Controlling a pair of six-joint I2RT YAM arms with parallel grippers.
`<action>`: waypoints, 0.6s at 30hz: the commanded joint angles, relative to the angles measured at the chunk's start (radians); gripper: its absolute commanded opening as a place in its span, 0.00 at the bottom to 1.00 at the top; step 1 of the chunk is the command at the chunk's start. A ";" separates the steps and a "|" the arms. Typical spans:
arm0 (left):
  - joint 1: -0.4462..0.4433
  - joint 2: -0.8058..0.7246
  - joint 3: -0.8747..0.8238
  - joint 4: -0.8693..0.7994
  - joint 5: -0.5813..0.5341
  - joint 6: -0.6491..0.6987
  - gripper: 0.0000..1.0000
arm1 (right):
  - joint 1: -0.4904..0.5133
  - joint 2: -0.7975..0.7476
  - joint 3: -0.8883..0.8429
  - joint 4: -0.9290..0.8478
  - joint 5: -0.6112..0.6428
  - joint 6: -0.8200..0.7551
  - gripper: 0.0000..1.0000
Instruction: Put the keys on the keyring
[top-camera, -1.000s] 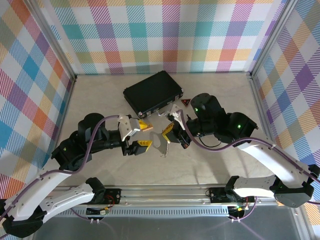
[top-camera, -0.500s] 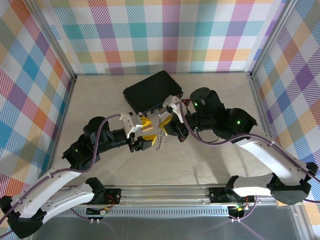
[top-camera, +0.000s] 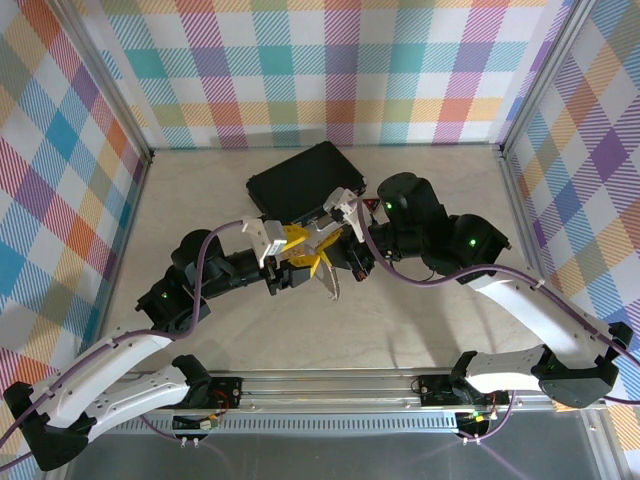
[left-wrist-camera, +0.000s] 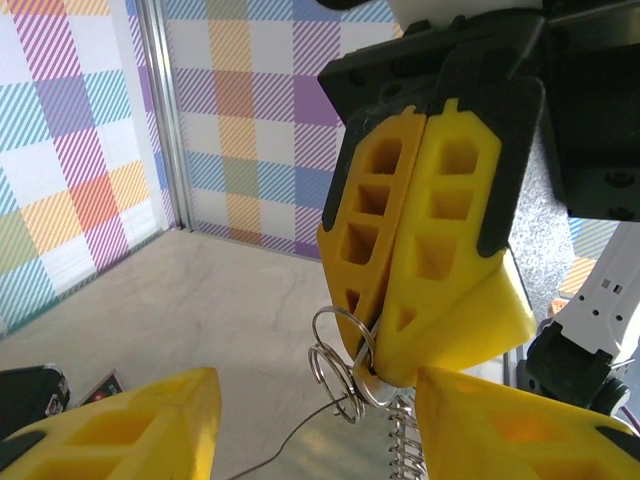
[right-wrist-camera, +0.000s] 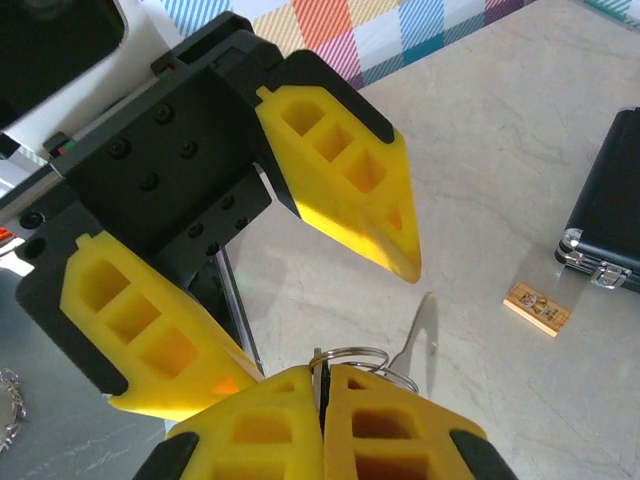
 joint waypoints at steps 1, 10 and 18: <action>-0.002 -0.002 -0.020 0.052 0.008 -0.016 0.55 | -0.001 -0.009 0.033 0.051 -0.022 0.013 0.00; -0.002 0.002 -0.034 0.059 -0.002 -0.006 0.59 | -0.002 -0.002 0.048 0.036 -0.013 0.029 0.00; -0.003 0.002 -0.048 0.044 -0.032 0.030 0.56 | -0.001 0.001 0.051 0.040 0.021 0.039 0.00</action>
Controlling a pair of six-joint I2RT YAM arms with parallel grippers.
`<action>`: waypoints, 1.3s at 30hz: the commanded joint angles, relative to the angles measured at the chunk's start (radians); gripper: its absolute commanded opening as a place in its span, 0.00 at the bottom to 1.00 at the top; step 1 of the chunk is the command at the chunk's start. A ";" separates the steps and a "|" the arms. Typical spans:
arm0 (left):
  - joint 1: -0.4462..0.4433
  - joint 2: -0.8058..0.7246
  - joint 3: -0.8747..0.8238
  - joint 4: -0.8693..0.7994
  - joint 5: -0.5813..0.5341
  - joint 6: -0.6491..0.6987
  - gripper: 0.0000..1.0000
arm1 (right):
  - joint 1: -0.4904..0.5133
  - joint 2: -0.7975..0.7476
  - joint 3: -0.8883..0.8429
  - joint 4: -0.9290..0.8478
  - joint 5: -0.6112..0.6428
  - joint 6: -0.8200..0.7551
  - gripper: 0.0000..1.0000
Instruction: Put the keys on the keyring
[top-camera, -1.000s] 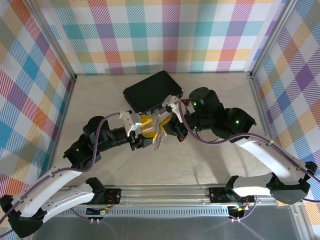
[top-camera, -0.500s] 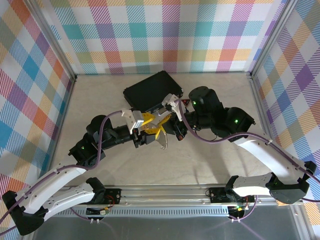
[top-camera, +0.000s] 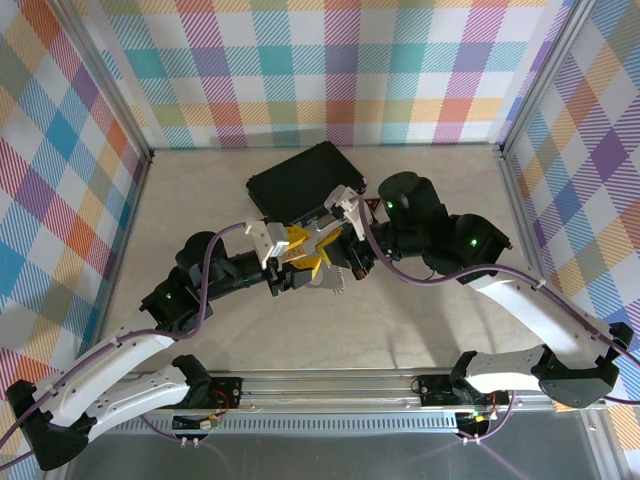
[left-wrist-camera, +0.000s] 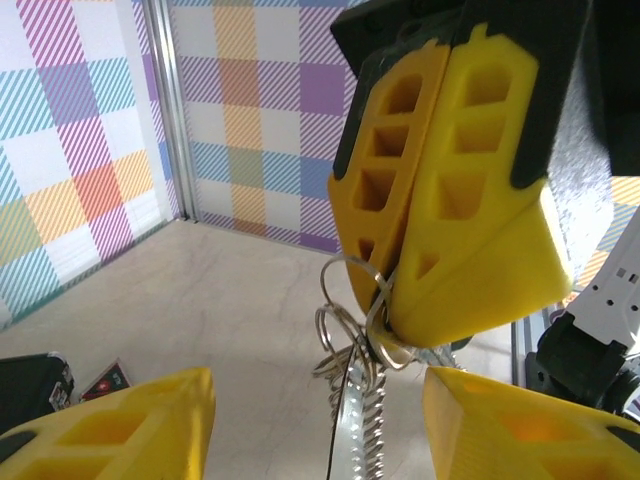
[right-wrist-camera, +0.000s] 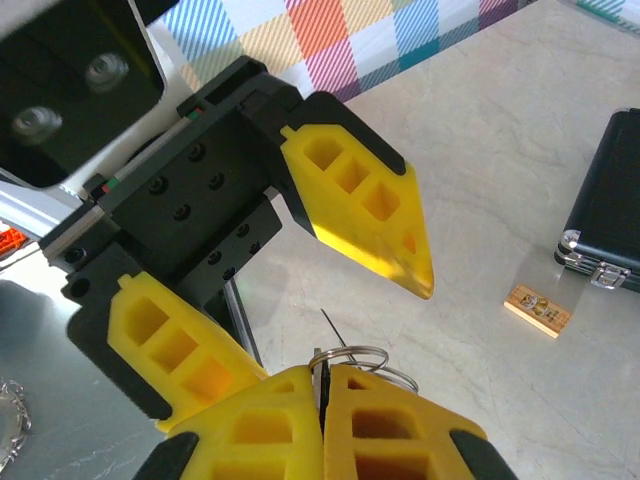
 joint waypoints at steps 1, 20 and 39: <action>-0.003 0.002 -0.017 0.025 -0.019 0.024 0.54 | -0.001 0.005 0.045 0.033 0.008 0.015 0.00; -0.003 -0.050 -0.008 0.032 -0.035 0.024 0.58 | 0.006 0.001 0.048 0.040 0.005 0.037 0.00; -0.058 -0.066 -0.023 0.024 -0.102 0.057 0.43 | 0.008 0.007 0.057 0.064 0.030 0.062 0.00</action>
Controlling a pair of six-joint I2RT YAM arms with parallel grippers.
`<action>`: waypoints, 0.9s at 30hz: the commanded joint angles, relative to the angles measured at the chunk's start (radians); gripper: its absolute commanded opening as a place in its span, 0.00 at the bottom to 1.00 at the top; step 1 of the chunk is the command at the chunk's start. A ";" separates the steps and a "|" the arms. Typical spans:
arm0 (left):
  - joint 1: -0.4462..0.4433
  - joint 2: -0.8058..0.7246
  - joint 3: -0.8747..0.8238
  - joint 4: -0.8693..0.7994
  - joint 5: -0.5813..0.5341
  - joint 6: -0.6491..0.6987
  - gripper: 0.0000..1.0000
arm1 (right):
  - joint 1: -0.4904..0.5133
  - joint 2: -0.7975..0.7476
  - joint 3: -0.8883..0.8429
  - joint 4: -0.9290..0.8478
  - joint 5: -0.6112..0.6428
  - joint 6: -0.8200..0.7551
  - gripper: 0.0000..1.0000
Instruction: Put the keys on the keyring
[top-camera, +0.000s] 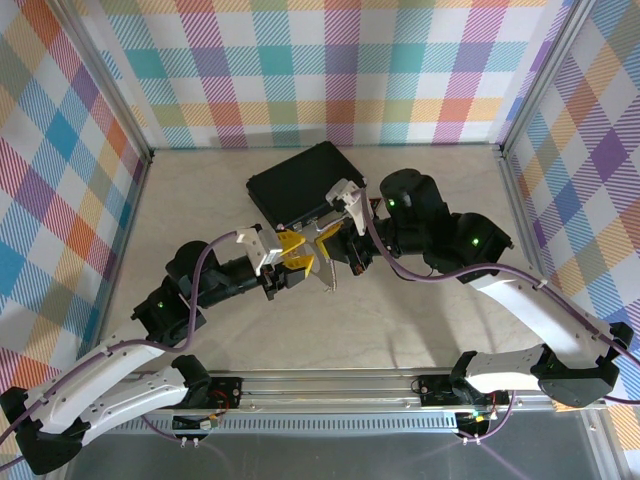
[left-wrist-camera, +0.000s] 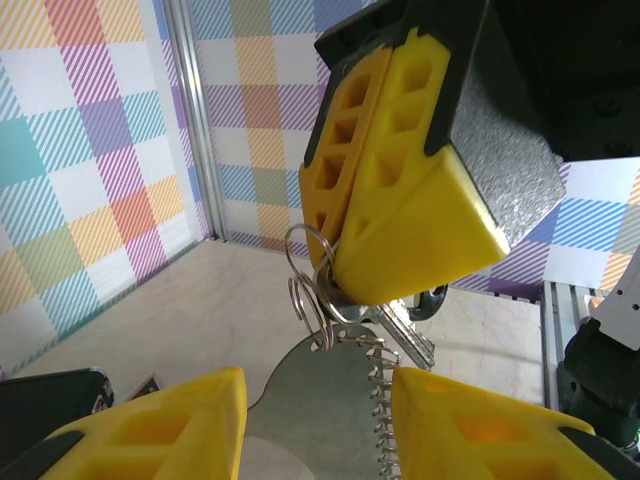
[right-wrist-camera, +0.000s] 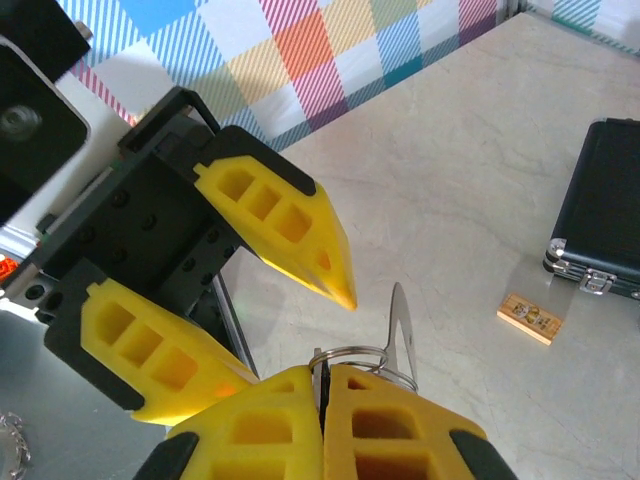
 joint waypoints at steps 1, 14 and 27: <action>-0.015 0.006 -0.004 0.027 -0.012 0.010 0.43 | 0.005 0.003 0.036 0.044 -0.002 0.014 0.00; -0.016 0.052 -0.002 0.124 -0.026 -0.025 0.43 | 0.007 0.012 0.039 0.049 -0.027 0.022 0.00; -0.016 0.053 -0.003 0.140 -0.028 -0.024 0.26 | 0.039 0.023 0.061 0.022 -0.116 -0.001 0.00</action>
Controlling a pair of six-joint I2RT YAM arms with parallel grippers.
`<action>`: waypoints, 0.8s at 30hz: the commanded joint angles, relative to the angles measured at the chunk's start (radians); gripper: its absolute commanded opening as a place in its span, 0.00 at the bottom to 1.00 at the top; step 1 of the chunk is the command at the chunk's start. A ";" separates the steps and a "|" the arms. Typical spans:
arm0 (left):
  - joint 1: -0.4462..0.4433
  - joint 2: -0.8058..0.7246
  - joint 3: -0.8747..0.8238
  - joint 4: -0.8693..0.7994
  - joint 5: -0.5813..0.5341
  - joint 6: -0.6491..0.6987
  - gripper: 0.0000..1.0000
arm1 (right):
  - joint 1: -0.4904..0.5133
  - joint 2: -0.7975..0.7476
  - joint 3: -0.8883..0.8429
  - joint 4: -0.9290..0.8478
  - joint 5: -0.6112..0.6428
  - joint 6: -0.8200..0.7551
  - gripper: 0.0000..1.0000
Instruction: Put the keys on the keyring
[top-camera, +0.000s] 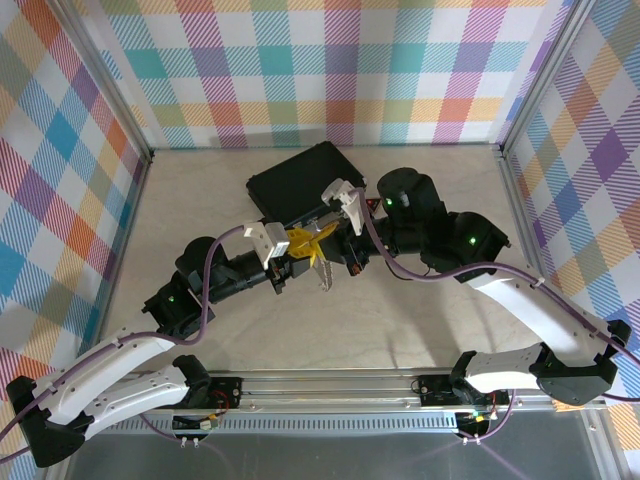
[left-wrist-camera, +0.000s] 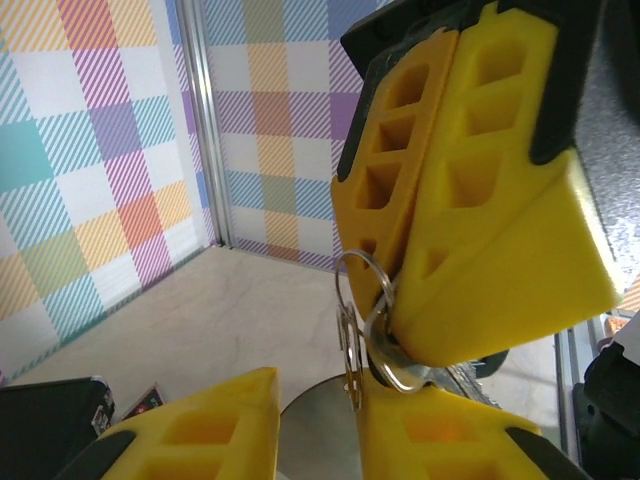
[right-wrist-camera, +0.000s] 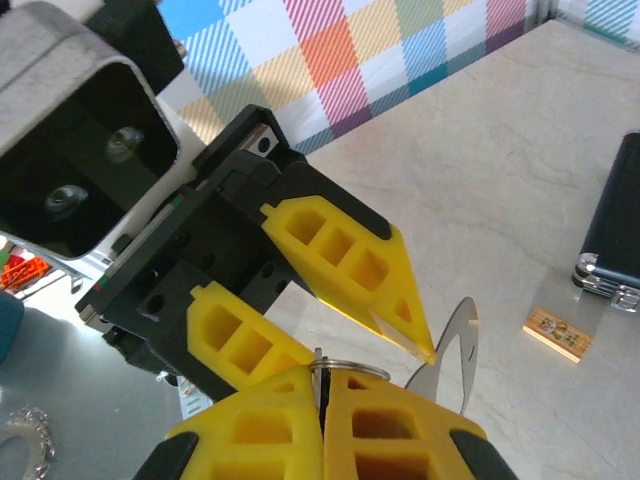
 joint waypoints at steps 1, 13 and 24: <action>-0.010 -0.012 -0.004 0.058 -0.004 0.000 0.26 | 0.028 0.010 0.051 0.000 -0.077 -0.015 0.00; -0.011 -0.051 -0.007 0.024 0.015 0.003 0.18 | 0.035 0.023 0.081 -0.046 -0.109 -0.037 0.00; -0.009 -0.093 -0.004 -0.047 0.075 0.006 0.00 | 0.045 0.031 0.111 -0.100 -0.140 -0.060 0.00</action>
